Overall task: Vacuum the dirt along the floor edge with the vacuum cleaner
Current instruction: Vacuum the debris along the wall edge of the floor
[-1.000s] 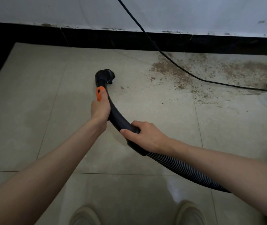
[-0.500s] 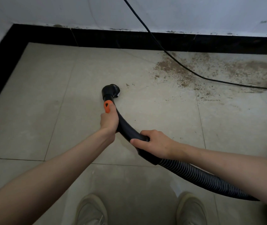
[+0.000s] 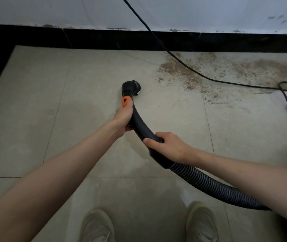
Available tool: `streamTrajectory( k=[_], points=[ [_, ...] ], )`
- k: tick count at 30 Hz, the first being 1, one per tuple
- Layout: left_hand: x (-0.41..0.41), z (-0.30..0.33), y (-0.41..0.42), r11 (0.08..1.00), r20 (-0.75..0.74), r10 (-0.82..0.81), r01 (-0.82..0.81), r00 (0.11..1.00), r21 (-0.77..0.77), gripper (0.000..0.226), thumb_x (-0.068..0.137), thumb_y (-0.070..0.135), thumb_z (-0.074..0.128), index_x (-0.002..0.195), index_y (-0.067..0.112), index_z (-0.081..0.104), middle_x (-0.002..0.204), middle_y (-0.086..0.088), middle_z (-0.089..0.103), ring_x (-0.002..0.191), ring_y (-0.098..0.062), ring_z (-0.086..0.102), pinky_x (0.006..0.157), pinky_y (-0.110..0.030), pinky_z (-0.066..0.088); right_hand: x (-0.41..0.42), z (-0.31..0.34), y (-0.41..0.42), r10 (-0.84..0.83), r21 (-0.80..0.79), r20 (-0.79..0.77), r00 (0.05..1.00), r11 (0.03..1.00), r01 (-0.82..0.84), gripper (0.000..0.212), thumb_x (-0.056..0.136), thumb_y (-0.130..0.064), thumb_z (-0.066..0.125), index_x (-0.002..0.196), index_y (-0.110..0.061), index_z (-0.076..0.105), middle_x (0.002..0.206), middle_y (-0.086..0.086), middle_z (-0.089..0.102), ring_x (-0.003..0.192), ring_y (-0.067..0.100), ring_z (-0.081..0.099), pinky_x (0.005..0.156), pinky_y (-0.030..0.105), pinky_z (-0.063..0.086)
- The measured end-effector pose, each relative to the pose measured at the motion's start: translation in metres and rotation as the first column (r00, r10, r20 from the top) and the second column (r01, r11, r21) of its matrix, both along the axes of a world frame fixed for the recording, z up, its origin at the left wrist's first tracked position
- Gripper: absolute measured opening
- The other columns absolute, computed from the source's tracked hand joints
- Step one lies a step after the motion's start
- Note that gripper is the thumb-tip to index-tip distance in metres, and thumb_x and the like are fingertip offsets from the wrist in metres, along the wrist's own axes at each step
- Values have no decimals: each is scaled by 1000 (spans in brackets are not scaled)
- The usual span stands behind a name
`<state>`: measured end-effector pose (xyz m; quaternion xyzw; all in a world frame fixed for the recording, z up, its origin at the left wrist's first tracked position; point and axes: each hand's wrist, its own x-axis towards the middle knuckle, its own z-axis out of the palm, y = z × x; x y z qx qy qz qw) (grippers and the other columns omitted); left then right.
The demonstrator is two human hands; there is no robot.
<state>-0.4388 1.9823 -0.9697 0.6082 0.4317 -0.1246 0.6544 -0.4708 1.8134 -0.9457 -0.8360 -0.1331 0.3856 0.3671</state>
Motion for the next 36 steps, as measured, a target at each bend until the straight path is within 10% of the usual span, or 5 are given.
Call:
streamTrajectory(
  k=[4,11,15,23,36],
  points=[
    [-25,-2,11,995,-40,26,-30,999,-92,20,91,34,44,86,15,48,80,-5,52,69,-18,53,56,-31,46,-5,7,-5,208,-36,-244,947,974,-223,24,92,-47,58,83,-26,62,81,-10,65,72,3,62,66,17,50],
    [-82,-18,25,996,-136,21,-8,990,93,47,98,50,35,114,8,48,89,-6,56,77,-19,57,55,-32,46,-31,-5,5,371,-44,-472,800,896,-442,23,91,-42,64,101,-22,63,87,-9,66,82,10,67,84,32,58],
    [-92,-21,22,996,-117,10,1,993,93,49,99,49,33,118,6,48,89,-6,55,77,-19,56,57,-31,47,-33,-11,2,338,1,-573,746,911,-412,22,91,-37,67,100,-17,64,98,0,68,106,23,67,92,36,56],
    [-97,-24,-5,997,-79,-77,78,994,11,53,100,47,31,121,2,48,95,-12,56,80,-22,58,61,-31,47,-39,-14,5,169,119,-631,757,985,-121,21,99,-33,54,108,-15,58,96,2,64,86,18,63,78,28,53],
    [-89,-35,-1,993,-107,-105,110,989,44,53,100,46,31,131,5,43,105,-9,53,91,-23,54,66,-34,48,-43,-6,6,166,101,-633,756,986,-133,36,101,-30,51,129,-8,47,107,8,64,100,27,66,92,42,54]
  ],
)
